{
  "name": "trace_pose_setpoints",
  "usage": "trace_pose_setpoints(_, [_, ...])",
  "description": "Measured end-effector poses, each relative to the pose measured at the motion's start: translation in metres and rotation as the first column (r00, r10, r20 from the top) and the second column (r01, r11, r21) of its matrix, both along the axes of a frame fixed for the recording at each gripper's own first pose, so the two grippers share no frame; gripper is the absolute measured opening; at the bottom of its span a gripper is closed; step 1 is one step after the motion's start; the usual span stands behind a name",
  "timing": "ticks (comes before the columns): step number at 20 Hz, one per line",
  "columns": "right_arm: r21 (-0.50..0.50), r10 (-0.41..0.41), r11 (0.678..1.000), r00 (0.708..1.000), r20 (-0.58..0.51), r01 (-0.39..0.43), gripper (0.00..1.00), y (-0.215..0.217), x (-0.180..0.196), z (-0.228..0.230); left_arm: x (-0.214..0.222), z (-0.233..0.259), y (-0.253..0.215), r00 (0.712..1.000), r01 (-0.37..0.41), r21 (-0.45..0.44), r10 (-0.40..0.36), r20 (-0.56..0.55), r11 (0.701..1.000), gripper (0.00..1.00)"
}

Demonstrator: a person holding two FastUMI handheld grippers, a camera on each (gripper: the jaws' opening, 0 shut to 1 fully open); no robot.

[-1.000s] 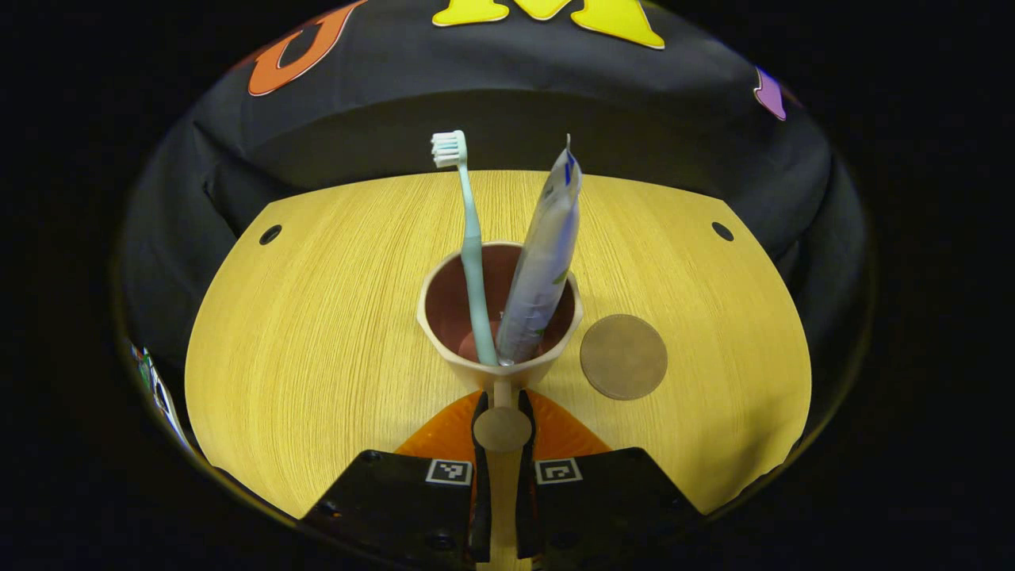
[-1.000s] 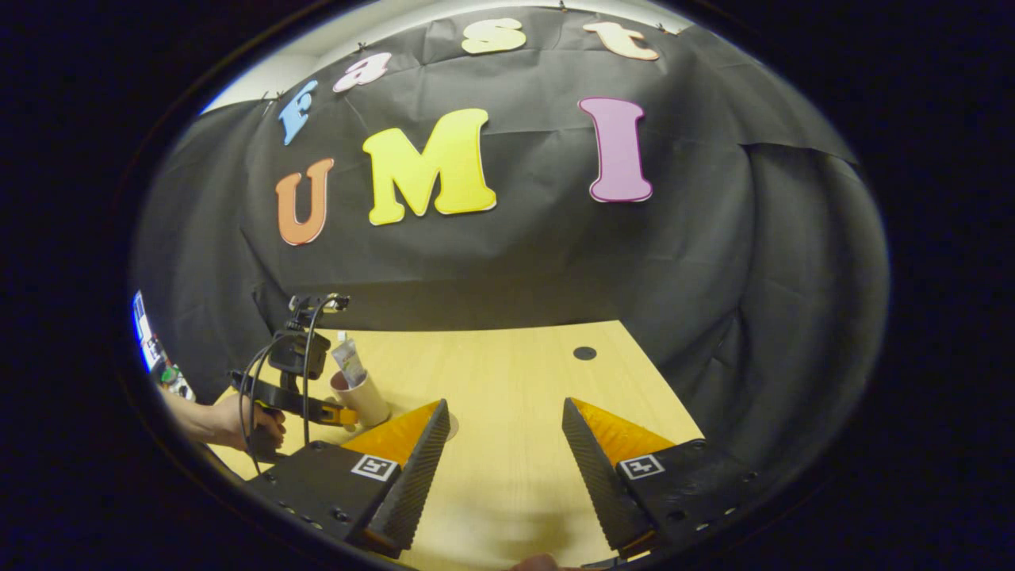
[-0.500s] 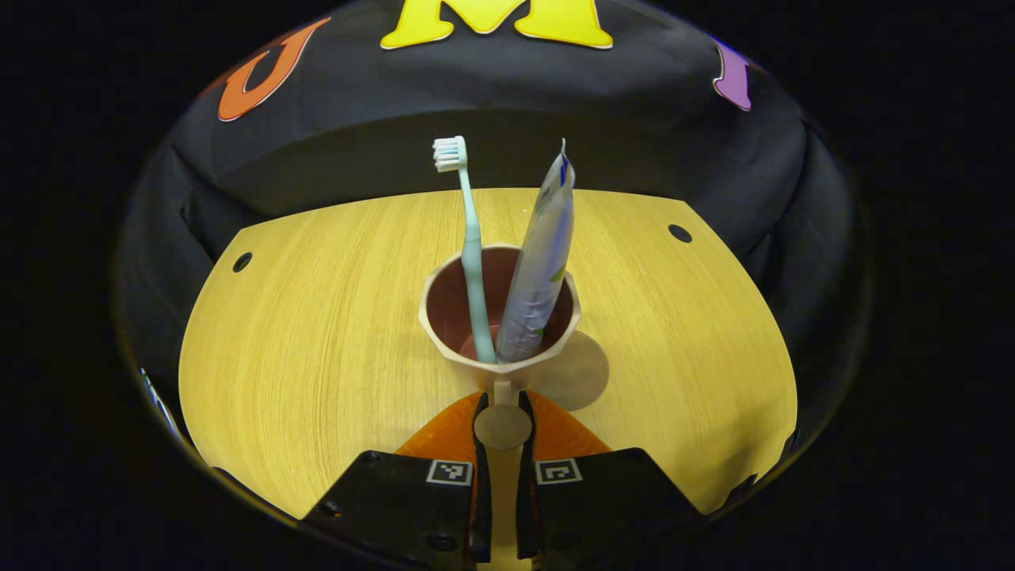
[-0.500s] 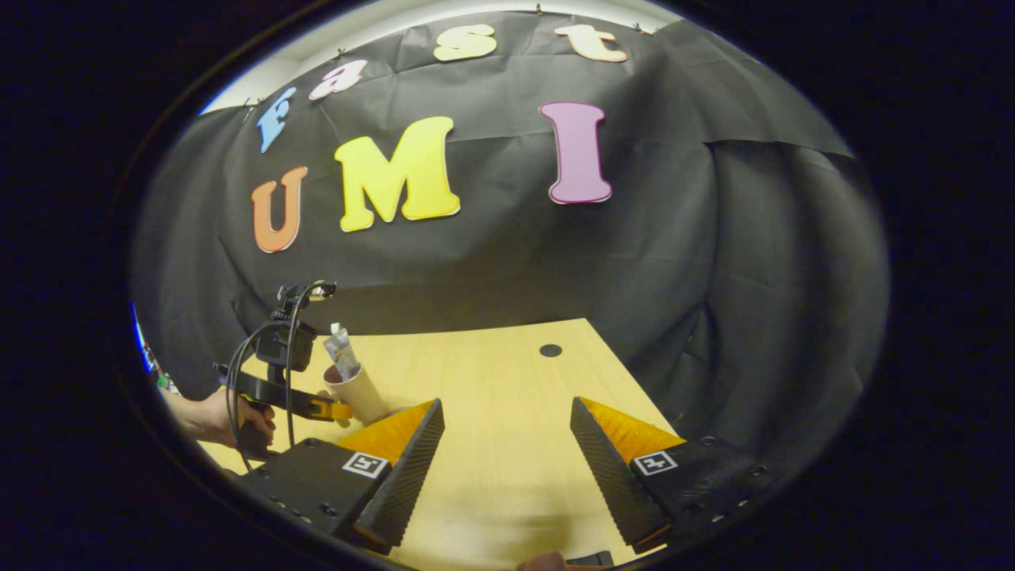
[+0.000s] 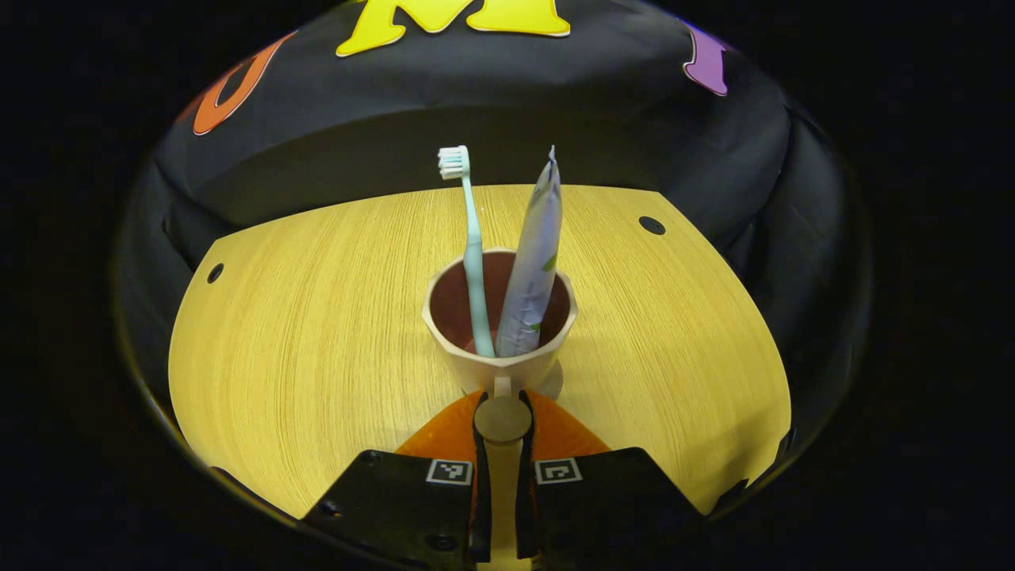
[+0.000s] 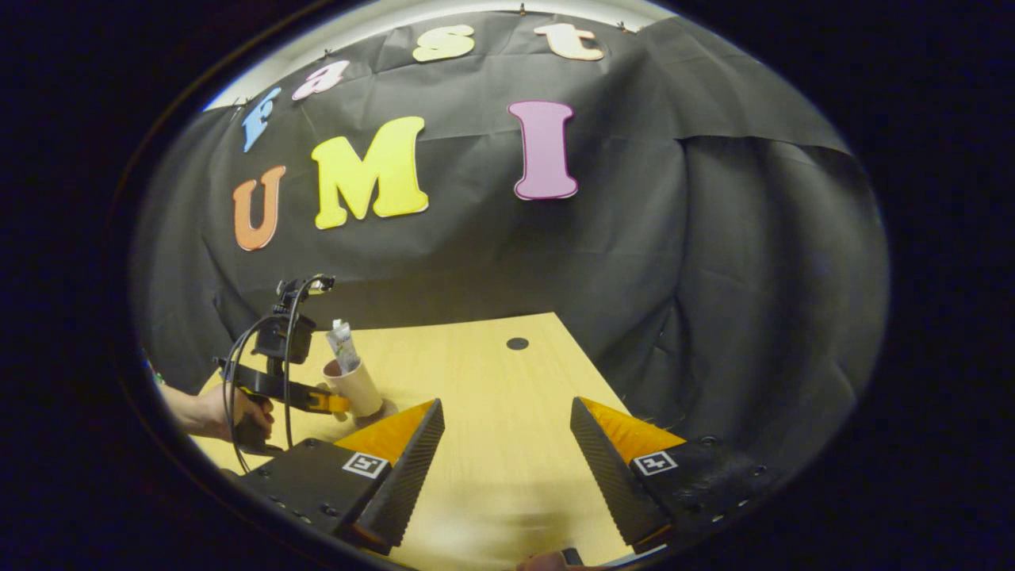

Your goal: Put the toothbrush and toothpaste on the desktop into the cup, then pick up the cup and place it on the coaster on the desktop.

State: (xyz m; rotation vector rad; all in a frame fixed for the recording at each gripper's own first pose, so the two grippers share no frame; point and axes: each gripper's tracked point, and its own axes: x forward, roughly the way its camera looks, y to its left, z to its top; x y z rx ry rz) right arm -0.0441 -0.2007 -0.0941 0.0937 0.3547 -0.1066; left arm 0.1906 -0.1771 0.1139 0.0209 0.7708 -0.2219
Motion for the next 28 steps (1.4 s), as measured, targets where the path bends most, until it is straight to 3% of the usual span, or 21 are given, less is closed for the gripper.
trace_pose_setpoints(11, [0.0,-0.005,1.0,0.999,-0.039,0.005,0.96,-0.002,0.004,-0.006,-0.004,-0.009,0.001,0.999,-0.009,0.047,0.007,0.048,0.999,0.15])
trace_pose_setpoints(14, [-0.005,0.007,1.0,0.999,-0.038,-0.007,0.96,0.003,0.001,-0.005,-0.015,-0.025,-0.006,1.0,-0.02,-0.016,0.02,-0.018,1.0,0.2])
trace_pose_setpoints(19, [-0.006,0.008,1.0,0.999,-0.047,-0.008,0.96,0.014,0.015,-0.001,-0.016,-0.025,-0.011,1.0,-0.005,-0.025,0.005,-0.012,1.0,0.32])
trace_pose_setpoints(20, [-0.006,0.006,1.0,0.999,-0.048,-0.006,0.96,0.016,0.015,-0.001,-0.019,-0.023,-0.012,1.0,-0.009,-0.027,0.008,-0.016,1.0,0.35])
trace_pose_setpoints(21, [-0.007,0.005,1.0,0.999,-0.047,-0.005,0.96,0.017,0.017,0.001,-0.019,-0.022,-0.01,1.0,-0.018,-0.035,0.017,-0.013,0.999,0.6])
trace_pose_setpoints(22, [-0.008,0.005,1.0,0.999,-0.045,-0.005,0.96,0.019,0.017,0.002,-0.022,-0.019,-0.011,1.0,-0.023,-0.044,0.023,-0.014,0.999,0.59])
trace_pose_setpoints(23, [-0.01,0.006,1.0,0.999,-0.043,-0.006,0.96,0.021,0.019,0.004,-0.023,-0.018,-0.011,1.0,-0.027,-0.05,0.026,-0.014,0.998,1.0])
trace_pose_setpoints(24, [-0.01,0.008,1.0,0.999,-0.04,-0.008,0.96,0.022,0.018,0.004,-0.025,-0.015,-0.009,0.999,-0.032,-0.05,0.031,-0.012,0.998,0.94])
trace_pose_setpoints(28, [-0.007,0.023,1.0,0.999,-0.028,-0.023,0.94,0.035,0.02,0.011,-0.037,0.01,-0.001,0.998,-0.053,-0.059,0.054,0.017,0.997,0.95])
